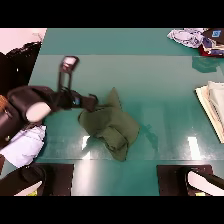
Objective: Fold the shirts.
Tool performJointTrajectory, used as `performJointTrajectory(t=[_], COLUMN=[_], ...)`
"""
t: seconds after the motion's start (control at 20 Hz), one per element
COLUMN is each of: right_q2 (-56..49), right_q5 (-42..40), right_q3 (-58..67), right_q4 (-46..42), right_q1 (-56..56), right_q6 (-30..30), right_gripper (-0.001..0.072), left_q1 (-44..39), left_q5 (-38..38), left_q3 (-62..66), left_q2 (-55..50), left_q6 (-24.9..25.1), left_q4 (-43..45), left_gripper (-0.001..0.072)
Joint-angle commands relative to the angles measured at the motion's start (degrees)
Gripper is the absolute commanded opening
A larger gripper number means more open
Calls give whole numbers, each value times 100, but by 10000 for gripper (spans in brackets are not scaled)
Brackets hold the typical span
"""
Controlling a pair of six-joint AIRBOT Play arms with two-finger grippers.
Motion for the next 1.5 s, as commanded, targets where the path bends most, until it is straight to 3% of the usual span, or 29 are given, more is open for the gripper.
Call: performJointTrajectory(t=[0.0, 0.1, 0.3, 0.45, 0.5, 0.6, 0.65, 0.85, 0.95, 1.0, 1.05, 1.1, 1.25, 1.45], right_q2=[0, 0, -2, -7, -24, -57, -35, -7, -9, -26, -98, -240, -896, -1659], right_q5=[59, 74, 98, 229, 297, 407, 428, 481, 101, -236, -573, -844, -1436, -2334], right_q3=[4, 4, -7, -7, -7, -111, -310, -1895, -3018, -3652, -4203, -4721, -5628, -5733], right_q4=[0, -2, -13, -22, -24, -72, -155, -181, -407, -476, -437, -409, -225, 527], right_q1=[4, 7, 4, 4, 4, 4, 7, 87, 313, 507, 699, 914, 1661, 2505], right_q6=[2, 2, 2, 2, 2, 11, 42, 166, 164, 155, 157, 157, 144, -59], right_gripper=[18, 18, 18, 18, 18, 18, 18, 18, 26, 216, 496, 536, 499, 499], left_q1=[1416, 1773, 1878, 1878, 1878, 1880, 1880, 1880, 1880, 1880, 1880, 1880, 1880, 1880], left_q5=[-271, -297, -321, -286, -214, 31, 63, -315, -463, -498, -525, -516, -568, -575], left_q3=[35, 37, 37, 44, 44, 55, 101, 817, 1150, 1263, 1335, 1353, 1351, 1351], left_q2=[-474, -1078, -2315, -2809, -2870, -2868, -2865, -2728, -2524, -2439, -2374, -2323, -2317, -2317], left_q6=[1528, 2468, 3775, 4183, 4240, 4238, 4240, 4175, 4177, 4181, 4183, 4183, 4186, 4186], left_q4=[-1086, -1978, -3388, -4111, -4166, -4146, -4113, -3355, -3045, -3010, -2994, -2997, -2970, -2949], left_gripper=[664, 664, 664, 664, 602, 173, 30, 24, 24, 24, 24, 24, 24, 25])
